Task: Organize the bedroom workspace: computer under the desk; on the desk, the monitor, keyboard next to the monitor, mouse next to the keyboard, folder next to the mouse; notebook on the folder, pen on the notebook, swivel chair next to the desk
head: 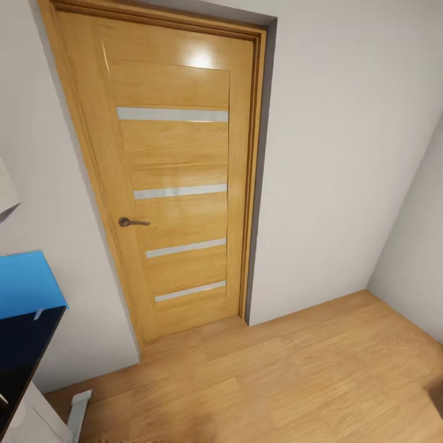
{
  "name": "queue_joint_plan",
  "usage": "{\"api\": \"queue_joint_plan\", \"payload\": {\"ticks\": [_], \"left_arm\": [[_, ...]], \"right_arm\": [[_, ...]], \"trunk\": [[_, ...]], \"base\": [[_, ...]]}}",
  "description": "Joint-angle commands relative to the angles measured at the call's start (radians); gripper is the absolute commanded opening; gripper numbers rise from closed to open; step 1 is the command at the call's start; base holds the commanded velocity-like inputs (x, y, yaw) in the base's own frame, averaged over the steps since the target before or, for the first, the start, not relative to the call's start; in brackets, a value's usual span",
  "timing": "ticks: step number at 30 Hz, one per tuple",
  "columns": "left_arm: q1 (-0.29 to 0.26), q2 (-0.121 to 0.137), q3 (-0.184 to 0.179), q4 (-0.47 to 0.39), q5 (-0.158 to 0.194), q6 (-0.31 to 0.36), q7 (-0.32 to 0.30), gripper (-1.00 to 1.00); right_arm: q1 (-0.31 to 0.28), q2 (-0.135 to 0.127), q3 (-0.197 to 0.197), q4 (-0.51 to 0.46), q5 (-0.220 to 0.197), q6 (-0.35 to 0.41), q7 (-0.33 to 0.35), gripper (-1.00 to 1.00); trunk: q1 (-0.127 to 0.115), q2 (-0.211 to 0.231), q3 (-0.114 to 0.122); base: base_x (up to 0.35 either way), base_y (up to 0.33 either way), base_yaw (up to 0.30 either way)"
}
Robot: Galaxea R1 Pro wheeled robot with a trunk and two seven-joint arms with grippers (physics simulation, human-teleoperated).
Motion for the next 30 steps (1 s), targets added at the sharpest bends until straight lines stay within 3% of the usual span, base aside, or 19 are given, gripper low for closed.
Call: {"api": "queue_joint_plan", "payload": {"ticks": [1, 30], "left_arm": [[-0.001, 0.000, -0.006, 0.001, 0.008, -0.003, 0.002, 1.00], [-0.001, 0.000, -0.006, 0.001, 0.008, -0.002, 0.002, 1.00]], "right_arm": [[-0.001, 0.000, 0.000, 0.002, 0.007, -0.003, -0.008, 1.00], [-0.001, -0.001, 0.000, 0.002, 0.007, -0.003, -0.008, 1.00]], "trunk": [[0.001, -0.002, -0.002], [0.001, -0.002, -0.002]], "base": [[-0.001, -0.103, 0.283], [0.000, -0.031, 0.283]]}}
